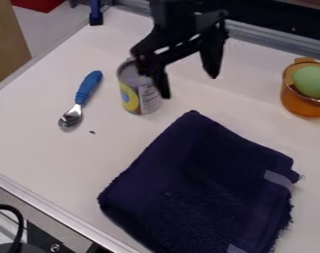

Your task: Move the cannister at the left side of the blue bag

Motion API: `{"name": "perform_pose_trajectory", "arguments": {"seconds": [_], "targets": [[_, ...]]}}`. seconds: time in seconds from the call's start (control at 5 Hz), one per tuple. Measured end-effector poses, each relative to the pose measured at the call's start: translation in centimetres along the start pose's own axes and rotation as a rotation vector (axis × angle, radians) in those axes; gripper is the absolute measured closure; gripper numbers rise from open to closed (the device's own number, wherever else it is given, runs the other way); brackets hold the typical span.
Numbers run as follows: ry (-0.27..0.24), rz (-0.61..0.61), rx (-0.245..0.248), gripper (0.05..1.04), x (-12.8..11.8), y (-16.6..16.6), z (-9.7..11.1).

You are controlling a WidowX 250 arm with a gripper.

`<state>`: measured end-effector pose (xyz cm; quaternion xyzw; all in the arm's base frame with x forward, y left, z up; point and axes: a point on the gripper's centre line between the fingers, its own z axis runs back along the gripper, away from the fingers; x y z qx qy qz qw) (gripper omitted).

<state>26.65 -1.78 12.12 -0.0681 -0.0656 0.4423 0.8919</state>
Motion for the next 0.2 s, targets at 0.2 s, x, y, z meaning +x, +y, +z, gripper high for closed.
{"name": "perform_pose_trajectory", "arguments": {"seconds": [0.2], "targets": [[0.07,-0.168,0.071,0.084,-1.18,1.2,0.09]]}}
